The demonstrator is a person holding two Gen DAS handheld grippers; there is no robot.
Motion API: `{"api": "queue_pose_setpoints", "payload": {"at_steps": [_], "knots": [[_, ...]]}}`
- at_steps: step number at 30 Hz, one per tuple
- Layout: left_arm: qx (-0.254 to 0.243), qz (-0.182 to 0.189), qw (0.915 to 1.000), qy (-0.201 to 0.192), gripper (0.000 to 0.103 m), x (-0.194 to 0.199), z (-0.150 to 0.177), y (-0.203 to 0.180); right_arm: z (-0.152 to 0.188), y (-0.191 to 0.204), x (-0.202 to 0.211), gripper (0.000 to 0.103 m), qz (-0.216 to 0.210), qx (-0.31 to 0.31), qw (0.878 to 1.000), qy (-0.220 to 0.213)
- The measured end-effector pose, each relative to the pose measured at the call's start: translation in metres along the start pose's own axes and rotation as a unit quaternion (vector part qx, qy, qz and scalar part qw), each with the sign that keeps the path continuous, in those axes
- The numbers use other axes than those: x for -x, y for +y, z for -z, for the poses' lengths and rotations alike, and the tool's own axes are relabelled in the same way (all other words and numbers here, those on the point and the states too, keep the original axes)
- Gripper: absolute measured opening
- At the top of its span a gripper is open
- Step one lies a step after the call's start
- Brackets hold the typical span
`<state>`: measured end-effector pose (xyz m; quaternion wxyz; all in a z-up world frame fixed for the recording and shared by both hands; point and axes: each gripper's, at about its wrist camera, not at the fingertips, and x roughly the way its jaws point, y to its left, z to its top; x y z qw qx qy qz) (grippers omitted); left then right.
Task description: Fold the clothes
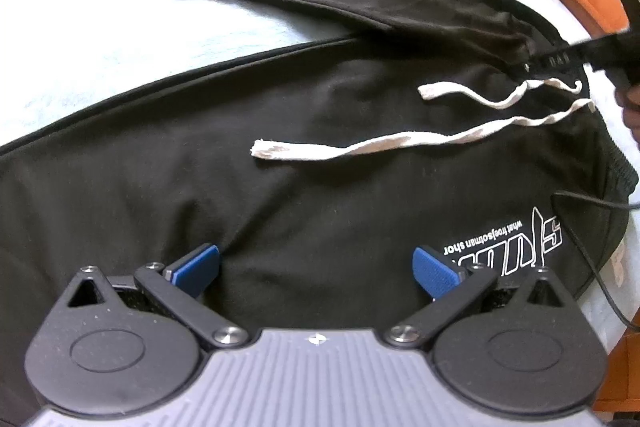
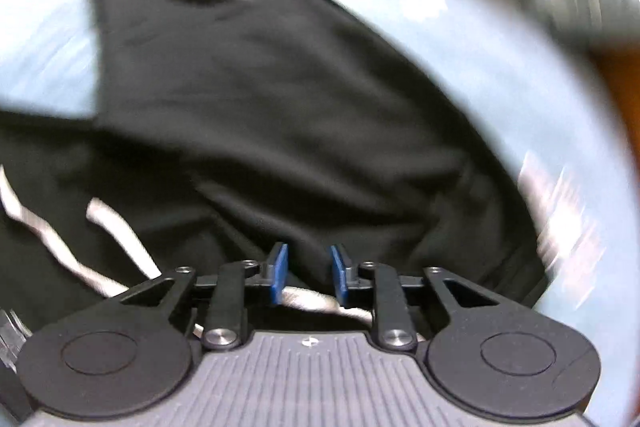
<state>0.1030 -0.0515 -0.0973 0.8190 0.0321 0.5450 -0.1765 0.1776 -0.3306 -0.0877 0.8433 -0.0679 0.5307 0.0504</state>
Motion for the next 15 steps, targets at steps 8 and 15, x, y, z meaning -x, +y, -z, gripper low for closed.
{"api": "queue_pose_setpoints", "payload": {"at_steps": [8, 15], "knots": [[-0.022, -0.014, 0.9996, 0.006, 0.102, -0.002, -0.001, -0.005, -0.007, -0.027, -0.004, 0.028, -0.032, -0.104, 0.994, -0.022], [-0.011, -0.008, 0.9999, 0.003, 0.102, -0.002, -0.001, -0.003, -0.006, -0.022, 0.006, 0.040, 0.018, -0.098, 0.994, -0.032]]}}
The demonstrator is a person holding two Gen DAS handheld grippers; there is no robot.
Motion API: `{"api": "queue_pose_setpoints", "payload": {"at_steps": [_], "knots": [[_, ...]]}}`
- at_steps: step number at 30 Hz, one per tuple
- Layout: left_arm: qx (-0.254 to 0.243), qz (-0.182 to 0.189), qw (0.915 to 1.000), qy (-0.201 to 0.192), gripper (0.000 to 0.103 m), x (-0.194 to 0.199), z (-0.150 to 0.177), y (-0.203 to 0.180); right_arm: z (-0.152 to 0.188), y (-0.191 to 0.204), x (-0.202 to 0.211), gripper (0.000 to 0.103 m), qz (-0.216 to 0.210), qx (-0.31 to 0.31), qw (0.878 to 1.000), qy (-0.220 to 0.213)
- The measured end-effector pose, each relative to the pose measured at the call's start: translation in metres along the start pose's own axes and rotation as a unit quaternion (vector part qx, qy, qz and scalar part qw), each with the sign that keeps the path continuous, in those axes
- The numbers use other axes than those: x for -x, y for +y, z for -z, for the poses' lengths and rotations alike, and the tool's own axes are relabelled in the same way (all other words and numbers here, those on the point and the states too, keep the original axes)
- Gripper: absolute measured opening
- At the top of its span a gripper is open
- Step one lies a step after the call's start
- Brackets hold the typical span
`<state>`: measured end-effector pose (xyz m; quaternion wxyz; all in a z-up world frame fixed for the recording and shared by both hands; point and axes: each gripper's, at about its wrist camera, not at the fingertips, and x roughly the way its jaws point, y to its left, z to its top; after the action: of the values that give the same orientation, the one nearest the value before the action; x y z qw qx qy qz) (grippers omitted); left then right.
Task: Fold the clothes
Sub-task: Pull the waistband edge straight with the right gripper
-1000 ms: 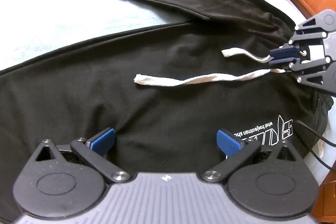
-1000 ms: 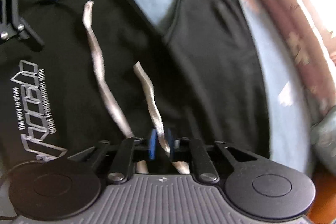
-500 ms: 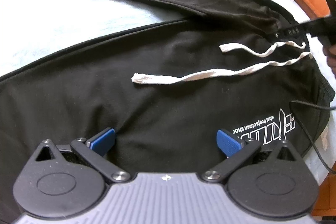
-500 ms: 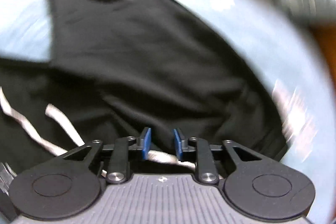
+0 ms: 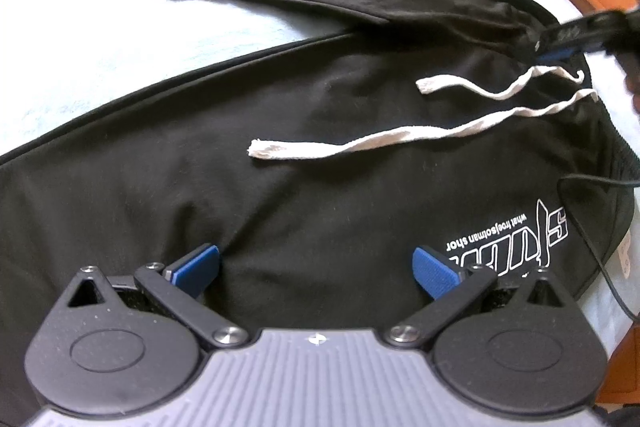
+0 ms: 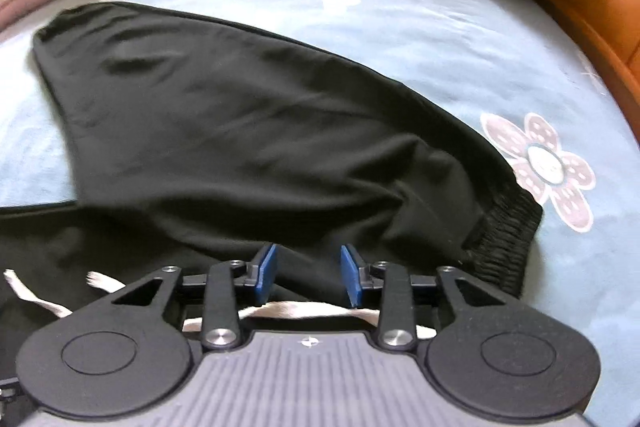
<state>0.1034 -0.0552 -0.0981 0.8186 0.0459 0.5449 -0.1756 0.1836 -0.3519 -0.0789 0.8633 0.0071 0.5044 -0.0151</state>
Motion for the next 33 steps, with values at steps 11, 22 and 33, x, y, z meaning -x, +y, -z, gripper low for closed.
{"api": "queue_pose_setpoints", "payload": {"at_steps": [11, 22, 33], "knots": [[-0.010, -0.008, 0.9998, 0.016, 0.102, 0.000, -0.006, -0.003, -0.025, -0.003, 0.015, 0.065, -0.025, -0.030, 0.999, -0.024], [0.034, -0.011, 0.9994, -0.001, 0.102, 0.014, -0.018, 0.020, -0.038, 0.050, -0.041, 0.067, -0.029, 0.017, 0.999, 0.025], [0.105, 0.023, 0.9941, -0.011, 0.102, 0.012, -0.013, 0.050, -0.037, 0.062, -0.054, 0.103, -0.043, -0.001, 0.998, 0.051]]}}
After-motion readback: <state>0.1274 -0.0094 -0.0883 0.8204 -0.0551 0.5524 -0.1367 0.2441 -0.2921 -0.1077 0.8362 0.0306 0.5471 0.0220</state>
